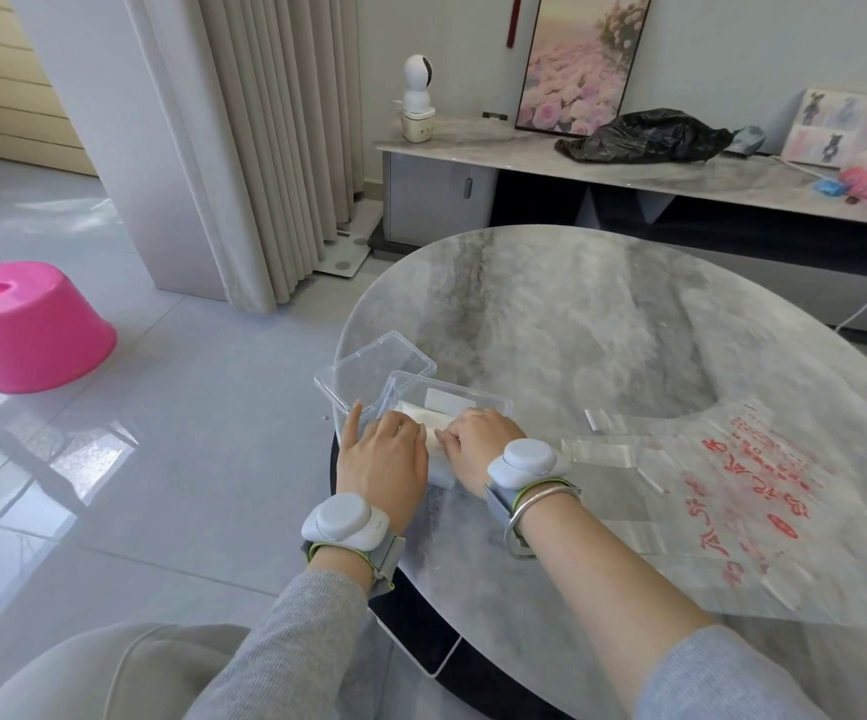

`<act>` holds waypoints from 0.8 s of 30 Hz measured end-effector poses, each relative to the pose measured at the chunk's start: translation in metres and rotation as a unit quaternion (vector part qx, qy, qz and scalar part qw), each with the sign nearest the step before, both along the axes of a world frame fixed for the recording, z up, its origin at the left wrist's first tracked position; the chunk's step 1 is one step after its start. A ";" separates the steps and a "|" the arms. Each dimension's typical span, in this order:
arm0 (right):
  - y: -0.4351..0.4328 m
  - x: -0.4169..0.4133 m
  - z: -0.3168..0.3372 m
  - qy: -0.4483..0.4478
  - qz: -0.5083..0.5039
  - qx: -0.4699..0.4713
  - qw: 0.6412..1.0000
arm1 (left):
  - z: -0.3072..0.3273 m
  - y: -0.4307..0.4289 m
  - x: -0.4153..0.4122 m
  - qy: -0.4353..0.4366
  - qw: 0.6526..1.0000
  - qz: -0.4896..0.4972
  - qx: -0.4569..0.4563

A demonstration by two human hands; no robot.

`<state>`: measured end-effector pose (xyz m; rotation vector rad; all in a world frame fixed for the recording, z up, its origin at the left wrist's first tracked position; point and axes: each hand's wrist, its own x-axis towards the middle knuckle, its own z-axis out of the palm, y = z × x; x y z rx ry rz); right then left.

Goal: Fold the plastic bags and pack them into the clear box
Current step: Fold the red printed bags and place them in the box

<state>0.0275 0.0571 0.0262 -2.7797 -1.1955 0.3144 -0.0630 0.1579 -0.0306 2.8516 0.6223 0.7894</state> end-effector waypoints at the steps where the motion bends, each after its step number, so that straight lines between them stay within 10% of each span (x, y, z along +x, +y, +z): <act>1: 0.000 0.000 0.000 0.000 0.000 0.002 1.000 | 0.001 0.000 0.000 -0.001 1.000 -0.002 0.004; 16: -0.015 -0.001 0.004 -0.007 -0.013 0.172 0.985 | 0.018 -0.001 -0.004 -0.018 0.999 -0.002 0.028; 24: -0.026 0.000 0.006 -0.092 -0.010 0.089 0.992 | 0.022 -0.008 -0.007 -0.013 1.000 0.009 0.019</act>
